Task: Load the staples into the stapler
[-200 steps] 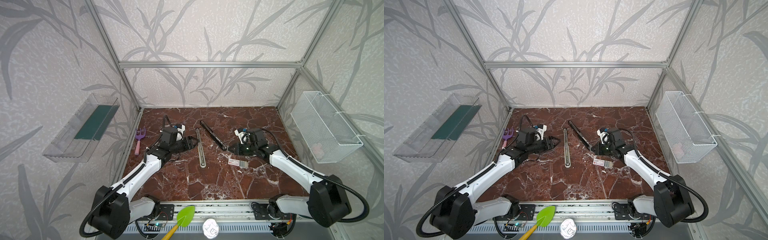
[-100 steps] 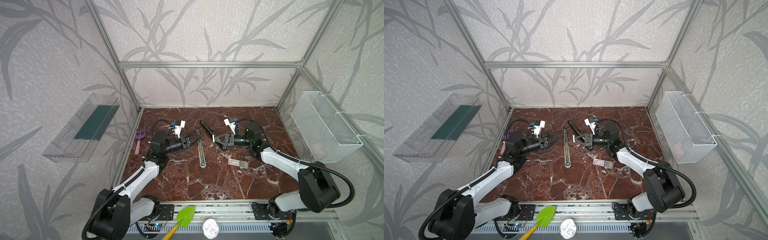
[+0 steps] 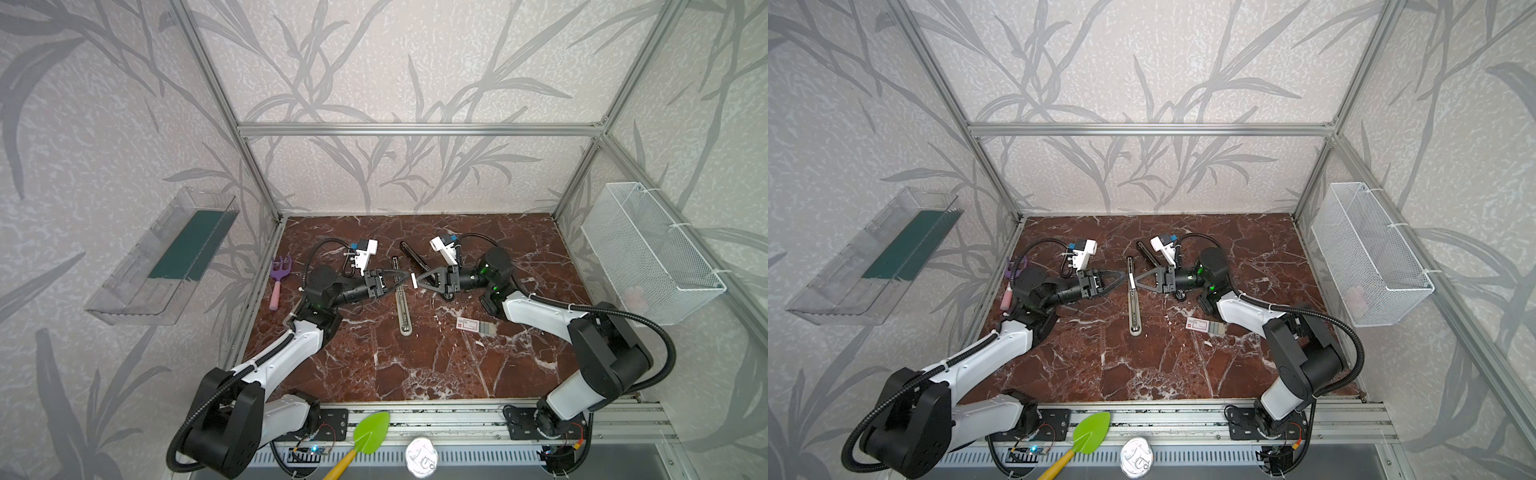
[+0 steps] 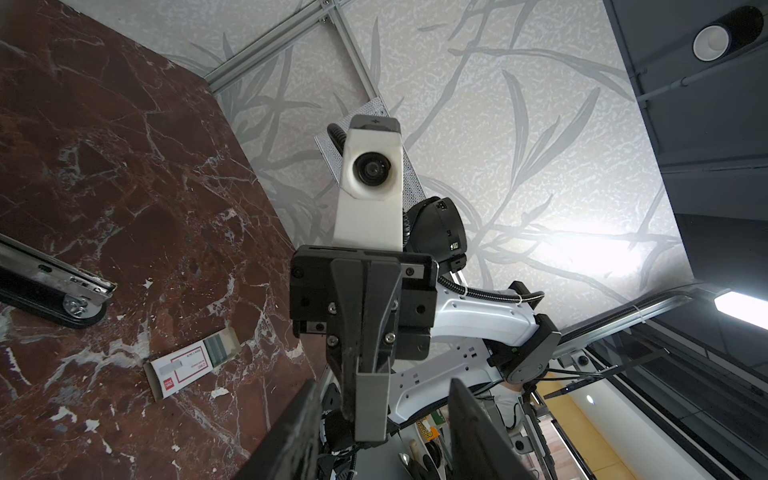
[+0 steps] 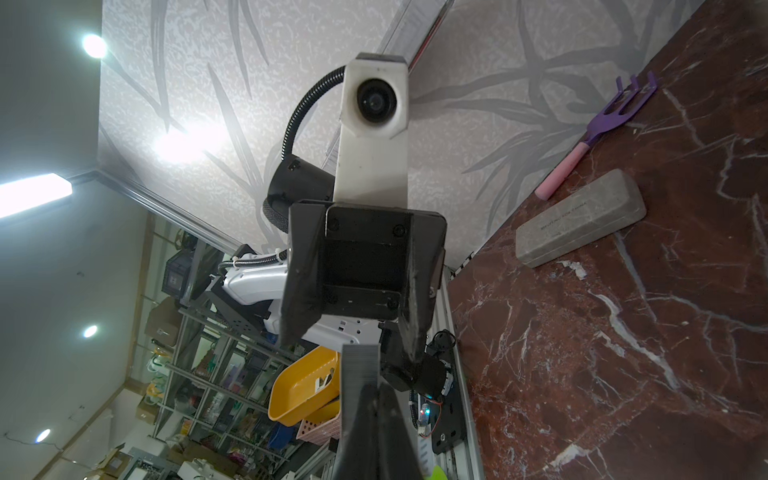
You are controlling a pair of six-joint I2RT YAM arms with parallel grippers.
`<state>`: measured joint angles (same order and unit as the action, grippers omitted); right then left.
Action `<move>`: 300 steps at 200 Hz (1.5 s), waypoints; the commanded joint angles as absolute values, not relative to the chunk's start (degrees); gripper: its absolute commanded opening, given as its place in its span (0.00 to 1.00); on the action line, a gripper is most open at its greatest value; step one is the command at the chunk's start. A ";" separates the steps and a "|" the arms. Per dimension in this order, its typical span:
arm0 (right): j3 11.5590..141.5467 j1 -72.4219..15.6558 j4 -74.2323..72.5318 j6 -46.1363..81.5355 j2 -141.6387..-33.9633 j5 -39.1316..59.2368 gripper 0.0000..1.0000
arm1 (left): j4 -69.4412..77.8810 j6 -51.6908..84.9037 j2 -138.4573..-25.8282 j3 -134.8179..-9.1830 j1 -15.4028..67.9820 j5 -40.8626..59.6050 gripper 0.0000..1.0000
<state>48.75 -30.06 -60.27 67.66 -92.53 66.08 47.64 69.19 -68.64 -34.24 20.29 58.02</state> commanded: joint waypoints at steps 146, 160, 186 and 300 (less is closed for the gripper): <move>49.57 -31.03 -65.22 69.62 -93.86 67.59 0.00 | 43.54 65.44 -68.67 -38.84 23.37 58.49 0.29; 49.57 -31.05 -65.06 69.61 -93.88 67.67 0.00 | 43.05 65.13 -68.73 -38.94 23.42 58.37 0.29; 49.48 -31.03 -64.80 69.48 -94.17 67.85 0.00 | 42.55 64.70 -68.64 -39.07 23.54 58.09 0.26; 48.70 -30.86 -63.08 68.31 -94.74 67.19 0.03 | 39.09 62.54 -68.04 -40.16 23.64 57.25 0.17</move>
